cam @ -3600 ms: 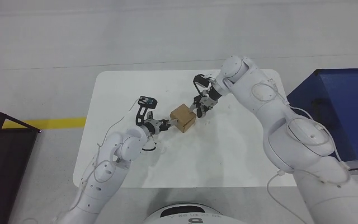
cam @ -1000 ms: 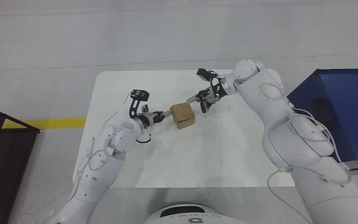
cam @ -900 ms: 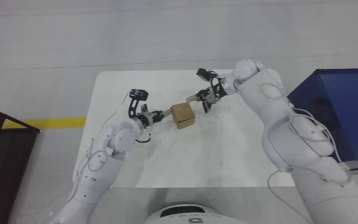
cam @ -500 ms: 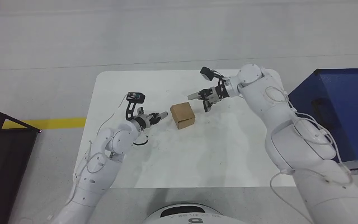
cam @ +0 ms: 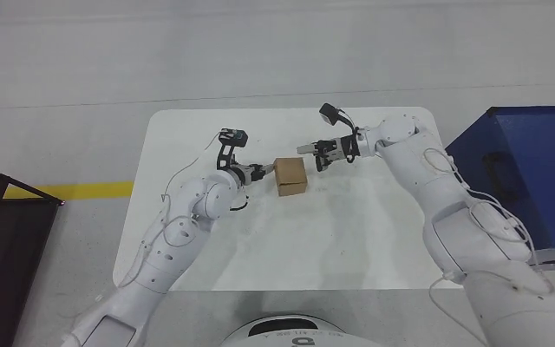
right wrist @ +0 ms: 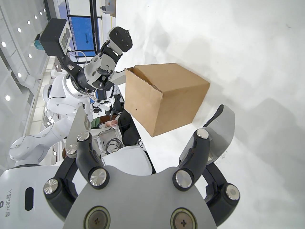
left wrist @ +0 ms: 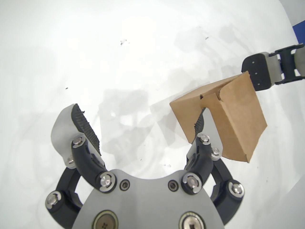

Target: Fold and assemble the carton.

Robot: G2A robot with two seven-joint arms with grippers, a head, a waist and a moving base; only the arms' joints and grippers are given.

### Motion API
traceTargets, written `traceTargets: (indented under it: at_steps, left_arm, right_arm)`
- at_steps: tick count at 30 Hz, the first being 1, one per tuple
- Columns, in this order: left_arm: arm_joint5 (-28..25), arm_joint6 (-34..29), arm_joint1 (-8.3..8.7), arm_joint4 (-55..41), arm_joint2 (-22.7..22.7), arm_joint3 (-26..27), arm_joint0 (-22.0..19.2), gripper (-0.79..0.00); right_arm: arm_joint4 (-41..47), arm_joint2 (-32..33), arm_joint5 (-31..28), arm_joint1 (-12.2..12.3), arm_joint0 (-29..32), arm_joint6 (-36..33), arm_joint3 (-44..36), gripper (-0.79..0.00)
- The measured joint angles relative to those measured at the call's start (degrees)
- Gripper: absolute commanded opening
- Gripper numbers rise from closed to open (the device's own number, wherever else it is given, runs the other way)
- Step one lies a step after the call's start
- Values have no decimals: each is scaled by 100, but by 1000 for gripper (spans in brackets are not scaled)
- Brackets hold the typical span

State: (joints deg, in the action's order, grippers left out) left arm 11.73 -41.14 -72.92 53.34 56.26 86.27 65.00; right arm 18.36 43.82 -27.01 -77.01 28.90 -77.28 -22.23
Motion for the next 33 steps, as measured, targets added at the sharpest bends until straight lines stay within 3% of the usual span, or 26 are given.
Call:
traceTargets:
  at_steps: [9, 16, 23, 33]
  left_arm:
    - [113, 132, -270, -90, -696, -395, -542, 0]
    - [26, 210, -277, -220, -529, -429, -484, 0]
    - [-427, 258, -167, -358, -130, -63, -89, 0]
    - [-749, 81, -140, -333, -82, 19, 34, 0]
  right_arm:
    - [0, 400, -88, 482, 479, 88, -668, 0]
    - [-132, 659, -38, 733, 803, 65, -1154, -6]
    - [-431, 947, 209, 985, 1248, 288, -1770, -188]
    - [-825, 1463, 1118, 1349, 2097, 627, -3086, -286]
